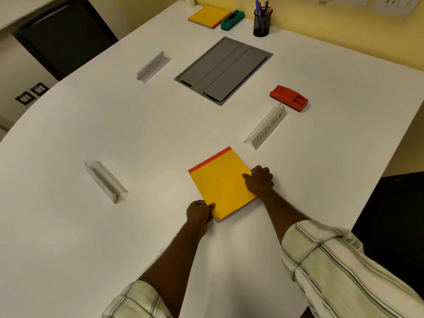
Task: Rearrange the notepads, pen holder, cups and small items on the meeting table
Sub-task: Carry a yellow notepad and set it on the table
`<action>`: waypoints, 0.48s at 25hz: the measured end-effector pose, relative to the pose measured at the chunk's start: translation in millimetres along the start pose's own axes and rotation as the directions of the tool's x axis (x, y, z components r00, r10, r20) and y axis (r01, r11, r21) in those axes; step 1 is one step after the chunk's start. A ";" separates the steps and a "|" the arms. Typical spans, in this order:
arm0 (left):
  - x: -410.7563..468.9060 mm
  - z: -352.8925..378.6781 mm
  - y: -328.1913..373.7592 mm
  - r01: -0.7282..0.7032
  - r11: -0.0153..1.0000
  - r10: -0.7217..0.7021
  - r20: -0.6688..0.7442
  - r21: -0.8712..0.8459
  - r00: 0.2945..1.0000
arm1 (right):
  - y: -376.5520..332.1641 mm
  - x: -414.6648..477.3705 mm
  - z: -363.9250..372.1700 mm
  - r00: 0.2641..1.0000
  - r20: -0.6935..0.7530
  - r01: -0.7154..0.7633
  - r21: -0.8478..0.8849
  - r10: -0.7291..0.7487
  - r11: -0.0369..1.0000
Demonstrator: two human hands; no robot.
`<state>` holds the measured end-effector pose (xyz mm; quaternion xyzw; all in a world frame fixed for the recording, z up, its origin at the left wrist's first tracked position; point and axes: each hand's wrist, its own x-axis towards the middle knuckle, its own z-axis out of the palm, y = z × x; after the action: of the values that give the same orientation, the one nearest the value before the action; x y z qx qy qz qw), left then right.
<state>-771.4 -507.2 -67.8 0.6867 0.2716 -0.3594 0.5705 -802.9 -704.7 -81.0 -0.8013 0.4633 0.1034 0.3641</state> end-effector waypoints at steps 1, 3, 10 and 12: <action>-5.3 -2.8 -1.5 -0.002 1.000 0.002 0.004 -0.007 1.000 | -0.6 -6.3 1.3 1.000 -0.005 -0.012 0.043 0.012 0.999; -16.9 -8.9 -3.9 -0.004 1.000 0.004 0.012 -0.020 1.000 | -1.5 -20.4 4.3 1.000 -0.004 -0.012 0.146 0.013 0.989; -62.5 -44.5 -13.8 -0.152 0.988 0.153 0.033 -0.032 0.988 | -2.1 -90.0 4.0 0.998 -0.029 0.054 0.373 -0.046 0.926; -79.9 -56.0 -18.1 -0.185 0.983 0.185 0.073 -0.015 0.980 | 1.6 -115.2 0.4 0.996 -0.062 0.076 0.385 -0.057 0.920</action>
<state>-822.8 -445.7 -9.1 0.6928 0.1869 -0.3289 0.6139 -867.4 -628.0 -24.1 -0.7313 0.4561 -0.0225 0.5066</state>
